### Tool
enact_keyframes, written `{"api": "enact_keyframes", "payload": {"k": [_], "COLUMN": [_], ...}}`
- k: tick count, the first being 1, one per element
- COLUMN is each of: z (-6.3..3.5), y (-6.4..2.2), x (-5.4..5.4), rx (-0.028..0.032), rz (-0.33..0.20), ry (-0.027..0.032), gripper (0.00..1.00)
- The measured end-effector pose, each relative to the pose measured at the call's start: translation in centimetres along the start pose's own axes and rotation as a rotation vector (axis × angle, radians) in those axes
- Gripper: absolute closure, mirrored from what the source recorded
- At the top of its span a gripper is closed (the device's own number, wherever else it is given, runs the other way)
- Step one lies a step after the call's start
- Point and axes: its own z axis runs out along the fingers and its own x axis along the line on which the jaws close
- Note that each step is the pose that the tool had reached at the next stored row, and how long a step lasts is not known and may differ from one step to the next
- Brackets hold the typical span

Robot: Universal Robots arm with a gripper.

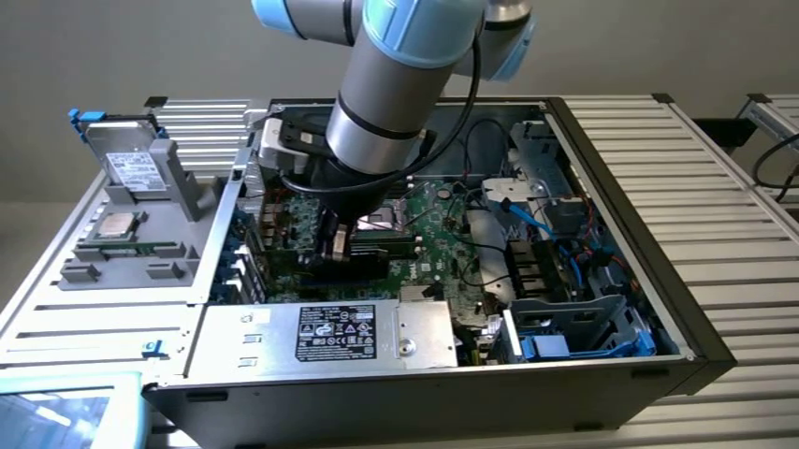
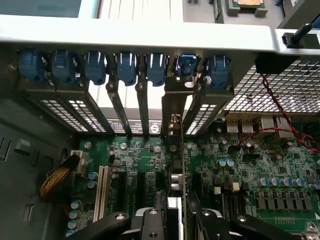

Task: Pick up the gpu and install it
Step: 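Insert the gpu into the slot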

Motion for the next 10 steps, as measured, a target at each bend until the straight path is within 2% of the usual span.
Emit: {"api": "enact_keyframes", "payload": {"k": [6, 8, 10], "z": [0.11, -0.37, -0.79], "y": [-0.02, 0.17, 0.32], "x": [-0.24, -0.35, -0.36], "rx": [-0.0004, -0.0001, -0.0006], "rz": [0.000, 0.000, 0.000], "ry": [-0.0014, -0.0034, -0.0012], "gripper": [0.72, 0.72, 0.72]}}
